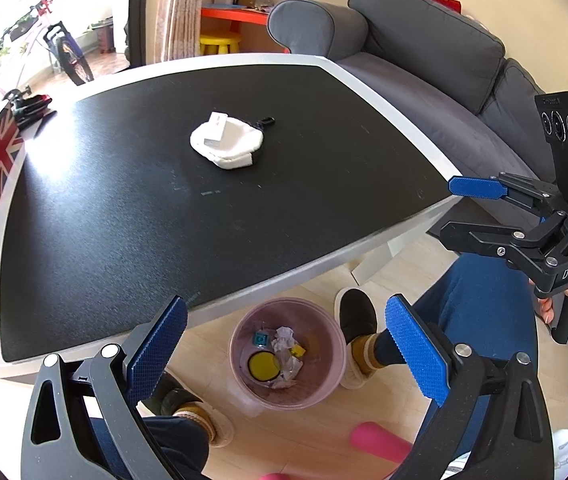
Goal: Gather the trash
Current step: 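Reach the left gripper to the white USB stick on the pouch and grasp it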
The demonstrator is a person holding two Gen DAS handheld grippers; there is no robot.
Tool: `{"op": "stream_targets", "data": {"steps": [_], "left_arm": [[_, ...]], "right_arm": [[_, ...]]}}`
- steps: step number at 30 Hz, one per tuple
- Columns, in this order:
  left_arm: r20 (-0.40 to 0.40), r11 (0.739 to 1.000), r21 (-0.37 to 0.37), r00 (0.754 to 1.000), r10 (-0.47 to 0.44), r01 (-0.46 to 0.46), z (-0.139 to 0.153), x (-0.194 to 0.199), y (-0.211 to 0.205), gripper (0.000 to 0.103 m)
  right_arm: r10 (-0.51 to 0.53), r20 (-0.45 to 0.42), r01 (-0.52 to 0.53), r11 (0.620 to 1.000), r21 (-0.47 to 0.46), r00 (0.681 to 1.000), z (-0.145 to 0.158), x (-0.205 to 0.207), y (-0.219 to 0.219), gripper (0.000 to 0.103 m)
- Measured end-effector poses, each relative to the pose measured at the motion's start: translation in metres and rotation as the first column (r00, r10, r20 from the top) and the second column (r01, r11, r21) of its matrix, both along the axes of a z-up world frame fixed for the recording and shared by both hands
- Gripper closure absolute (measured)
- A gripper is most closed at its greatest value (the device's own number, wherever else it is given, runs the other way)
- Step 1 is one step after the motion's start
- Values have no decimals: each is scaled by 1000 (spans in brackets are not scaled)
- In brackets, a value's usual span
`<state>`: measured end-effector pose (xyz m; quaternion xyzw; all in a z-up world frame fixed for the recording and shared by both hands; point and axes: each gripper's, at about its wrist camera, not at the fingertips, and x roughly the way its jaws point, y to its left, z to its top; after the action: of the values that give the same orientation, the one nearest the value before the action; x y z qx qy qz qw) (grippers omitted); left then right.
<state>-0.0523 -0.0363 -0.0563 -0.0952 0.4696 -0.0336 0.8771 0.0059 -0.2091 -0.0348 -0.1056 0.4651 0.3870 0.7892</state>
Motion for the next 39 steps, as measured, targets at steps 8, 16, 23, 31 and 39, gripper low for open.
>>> {"op": "stream_targets", "data": {"steps": [8,16,23,31,39], "left_arm": [[29,999,7,999,35,-35,11,14,20,8],[43,998,0,998,55,-55,18,36,39,7],[50,999,14,998,50,-51,26,66,51,7],[24,999,25,999,43,-43,24,104,63,8],[-40,999,49,999,17,-15,11,146,64,7]], "right_arm": [[-2,22,2,1000,18,1000,11,16,10,7],[3,35,-3,1000,7,999,16,39,25,7],[-4,35,4,1000,-11,999,15,65,40,7],[-5,31,6,999,-34,1000,13,86,52,7],[-4,10,4,999,-51,1000,3,93,56,7]]}}
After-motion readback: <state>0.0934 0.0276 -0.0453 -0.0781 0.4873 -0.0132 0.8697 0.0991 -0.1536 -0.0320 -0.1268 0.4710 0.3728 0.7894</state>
